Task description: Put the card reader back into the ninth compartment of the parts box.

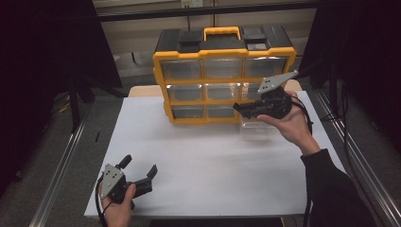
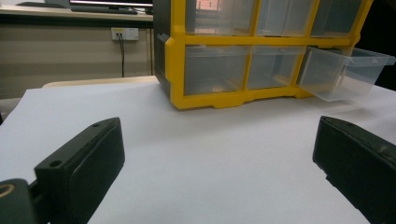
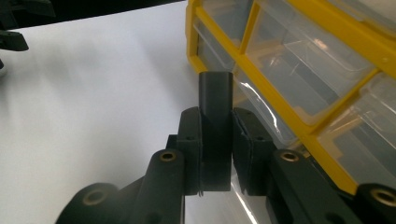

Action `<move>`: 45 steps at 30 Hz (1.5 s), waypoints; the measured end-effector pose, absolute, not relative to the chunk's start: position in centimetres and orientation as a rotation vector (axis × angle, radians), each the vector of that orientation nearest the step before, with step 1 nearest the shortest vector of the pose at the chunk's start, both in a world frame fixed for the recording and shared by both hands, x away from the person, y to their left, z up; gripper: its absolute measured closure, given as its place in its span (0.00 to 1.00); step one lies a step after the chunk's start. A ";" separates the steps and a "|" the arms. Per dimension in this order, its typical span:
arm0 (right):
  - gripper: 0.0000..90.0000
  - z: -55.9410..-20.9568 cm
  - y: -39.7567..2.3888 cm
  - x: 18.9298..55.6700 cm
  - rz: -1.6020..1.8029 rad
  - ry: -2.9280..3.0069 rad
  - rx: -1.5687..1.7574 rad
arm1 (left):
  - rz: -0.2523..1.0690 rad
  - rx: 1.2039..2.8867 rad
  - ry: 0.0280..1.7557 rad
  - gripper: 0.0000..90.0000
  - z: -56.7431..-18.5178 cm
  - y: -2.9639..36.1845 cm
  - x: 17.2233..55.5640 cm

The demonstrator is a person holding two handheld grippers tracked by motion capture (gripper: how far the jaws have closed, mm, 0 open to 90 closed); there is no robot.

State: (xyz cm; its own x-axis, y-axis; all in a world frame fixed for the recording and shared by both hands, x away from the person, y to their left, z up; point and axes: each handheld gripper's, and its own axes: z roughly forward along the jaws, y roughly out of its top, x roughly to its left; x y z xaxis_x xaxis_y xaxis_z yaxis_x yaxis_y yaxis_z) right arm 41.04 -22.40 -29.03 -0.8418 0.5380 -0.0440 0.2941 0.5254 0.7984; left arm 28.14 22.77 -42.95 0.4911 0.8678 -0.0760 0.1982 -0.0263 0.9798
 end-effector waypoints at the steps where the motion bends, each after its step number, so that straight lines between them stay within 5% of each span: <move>1: 0.82 -28.9 -22.5 41.1 1.218 2.481 0.698 | 0.694 1.534 0.961 0.03 -43.0 22.8 28.1; 45: 0.82 -28.4 -25.6 43.7 1.053 2.475 0.837 | 0.694 1.527 0.961 0.03 -42.9 22.7 28.1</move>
State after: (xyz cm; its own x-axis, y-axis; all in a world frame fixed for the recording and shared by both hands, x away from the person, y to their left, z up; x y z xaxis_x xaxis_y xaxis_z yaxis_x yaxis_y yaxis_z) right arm 43.70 -25.58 -28.39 -0.7758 0.6277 -0.0639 0.3894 0.5560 0.7344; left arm 28.14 22.72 -42.93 0.4904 0.8678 -0.0805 0.1961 -0.0200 0.9804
